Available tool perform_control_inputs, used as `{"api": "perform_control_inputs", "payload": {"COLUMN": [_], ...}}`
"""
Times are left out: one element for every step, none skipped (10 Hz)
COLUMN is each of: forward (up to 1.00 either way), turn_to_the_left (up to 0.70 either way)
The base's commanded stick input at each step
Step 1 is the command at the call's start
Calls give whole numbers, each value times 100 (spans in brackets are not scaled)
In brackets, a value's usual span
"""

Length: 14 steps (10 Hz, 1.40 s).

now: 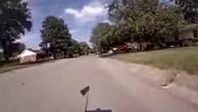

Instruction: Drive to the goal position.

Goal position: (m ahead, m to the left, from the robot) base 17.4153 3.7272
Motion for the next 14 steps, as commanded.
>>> {"api": "perform_control_inputs", "payload": {"forward": [100,100,100,100,100,100,100,100,100,100,100,100,100,100], "turn_to_the_left": [0,0,0,0,0,0,0,2,0,0,0,0,0,0]}}
